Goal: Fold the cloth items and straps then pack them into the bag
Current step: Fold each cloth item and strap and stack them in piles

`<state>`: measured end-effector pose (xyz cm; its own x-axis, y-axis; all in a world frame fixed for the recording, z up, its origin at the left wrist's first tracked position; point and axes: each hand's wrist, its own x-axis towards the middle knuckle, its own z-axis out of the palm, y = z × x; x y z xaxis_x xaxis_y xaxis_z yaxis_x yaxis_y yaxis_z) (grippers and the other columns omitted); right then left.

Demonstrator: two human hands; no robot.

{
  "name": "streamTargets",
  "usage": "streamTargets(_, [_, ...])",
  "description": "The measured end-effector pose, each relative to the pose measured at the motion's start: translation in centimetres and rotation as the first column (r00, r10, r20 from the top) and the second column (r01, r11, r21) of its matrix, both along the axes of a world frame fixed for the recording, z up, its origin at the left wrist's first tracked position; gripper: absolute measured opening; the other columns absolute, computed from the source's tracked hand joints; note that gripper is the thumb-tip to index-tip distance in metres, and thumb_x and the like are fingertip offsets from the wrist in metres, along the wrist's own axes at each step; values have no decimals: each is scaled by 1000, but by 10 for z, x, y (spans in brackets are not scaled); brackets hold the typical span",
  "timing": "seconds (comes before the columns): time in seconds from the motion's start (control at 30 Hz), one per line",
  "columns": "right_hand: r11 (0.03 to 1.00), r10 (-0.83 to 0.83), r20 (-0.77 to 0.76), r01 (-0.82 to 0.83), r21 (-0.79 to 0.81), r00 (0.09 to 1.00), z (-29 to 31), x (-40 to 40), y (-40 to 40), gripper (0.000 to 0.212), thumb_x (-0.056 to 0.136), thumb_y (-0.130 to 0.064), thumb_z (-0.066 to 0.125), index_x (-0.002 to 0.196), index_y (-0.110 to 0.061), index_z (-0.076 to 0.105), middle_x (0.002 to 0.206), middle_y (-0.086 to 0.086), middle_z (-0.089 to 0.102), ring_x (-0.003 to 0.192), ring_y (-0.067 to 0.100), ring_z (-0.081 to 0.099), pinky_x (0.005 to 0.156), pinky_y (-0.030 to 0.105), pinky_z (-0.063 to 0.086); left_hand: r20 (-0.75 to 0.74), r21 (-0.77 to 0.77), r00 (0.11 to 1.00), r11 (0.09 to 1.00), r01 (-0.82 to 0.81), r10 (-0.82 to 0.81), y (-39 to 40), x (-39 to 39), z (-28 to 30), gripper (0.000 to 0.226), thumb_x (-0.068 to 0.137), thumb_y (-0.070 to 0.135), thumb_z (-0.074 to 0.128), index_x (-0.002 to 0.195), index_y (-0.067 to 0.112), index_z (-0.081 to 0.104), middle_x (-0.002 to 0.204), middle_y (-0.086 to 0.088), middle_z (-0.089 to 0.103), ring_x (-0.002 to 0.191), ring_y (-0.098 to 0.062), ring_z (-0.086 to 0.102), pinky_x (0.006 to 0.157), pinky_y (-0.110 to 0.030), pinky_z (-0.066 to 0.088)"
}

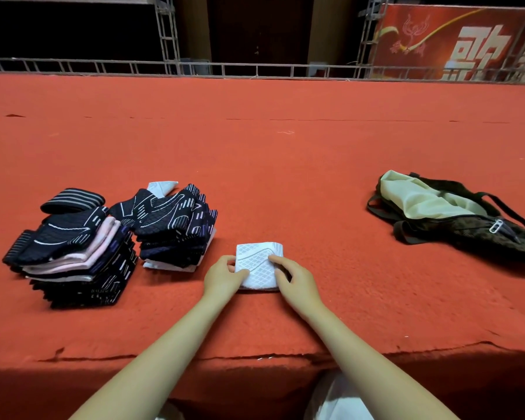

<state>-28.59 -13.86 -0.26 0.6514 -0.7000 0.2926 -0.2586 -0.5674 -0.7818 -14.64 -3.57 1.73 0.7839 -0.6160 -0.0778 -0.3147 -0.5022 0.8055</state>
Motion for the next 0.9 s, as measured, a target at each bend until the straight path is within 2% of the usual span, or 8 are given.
streamTargets(0.13, [1000, -2, -24, 1, -31, 1000, -3, 3, -1, 37, 88, -5, 51, 123, -13, 62, 127, -2, 61, 117, 11, 54, 95, 9, 31, -101, 22, 995, 999, 24, -22, -1, 4, 3, 31, 73, 23, 70, 101, 12, 71, 96, -8, 72, 90, -24, 66, 84, -35, 51])
streamTargets(0.23, [998, -60, -44, 60, -2, 997, -4, 5, -4, 38, 88, -9, 54, 126, -10, 57, 128, 3, 57, 119, 17, 52, 97, 15, 32, -234, 35, 972, 999, 24, -15, -2, 0, 21, 11, 63, 25, 67, 63, 14, 63, 60, -5, 60, 57, -21, 54, 58, -31, 42])
streamTargets(0.33, [992, -104, -28, 106, 74, 994, -4, 5, -6, 42, 85, -11, 58, 127, -11, 56, 126, 6, 57, 116, 19, 55, 102, 31, 42, -322, 111, 947, 993, 42, -5, -9, -7, 39, 9, 76, 14, 63, 81, 8, 57, 64, -2, 50, 54, -15, 45, 49, -22, 33])
streamTargets(0.43, [981, -116, -8, 116, 152, 993, 0, 3, -7, 42, 83, -9, 61, 125, -11, 58, 124, 6, 58, 111, 17, 57, 97, 29, 45, -323, 32, 940, 992, 126, -109, -16, -15, 45, 28, 74, 9, 59, 102, 7, 64, 88, -4, 65, 75, -19, 58, 65, -27, 47])
streamTargets(0.6, [839, -207, 128, 108, 534, 970, 17, 2, -6, 33, 86, -11, 64, 117, -18, 55, 105, 6, 64, 82, 15, 62, 66, 24, 48, -278, -151, 950, 983, 106, -145, -18, -24, 48, 33, 77, -3, 54, 105, 13, 56, 105, -9, 64, 90, -21, 57, 71, -27, 45])
streamTargets(0.7, [691, -215, 164, 31, 722, 963, 32, 3, -4, 12, 91, -20, 59, 101, -14, 58, 77, 2, 59, 51, 6, 50, 39, 17, 32, -217, -291, 959, 950, 116, -184, -13, -24, 60, 40, 77, -8, 51, 109, 16, 52, 107, -7, 62, 89, -18, 57, 72, -25, 47])
streamTargets(0.83, [609, -159, 287, -135, 782, 944, 59, 19, 1, 21, 91, -24, 58, 104, -8, 61, 77, 8, 58, 59, 17, 50, 46, 22, 33, 49, -371, 977, 904, 213, -210, 4, -14, 95, 56, 76, -7, 51, 124, 22, 51, 102, 9, 58, 86, -7, 56, 63, -5, 42])
streamTargets(0.9, [626, -139, 343, -186, 757, 929, 79, 34, 6, 17, 89, -23, 61, 102, -12, 63, 86, 9, 62, 68, 19, 55, 57, 27, 40, 142, -388, 979, 901, 192, -147, 12, -2, 112, 56, 76, -3, 52, 126, 21, 50, 106, 8, 59, 92, -11, 56, 70, -10, 43])
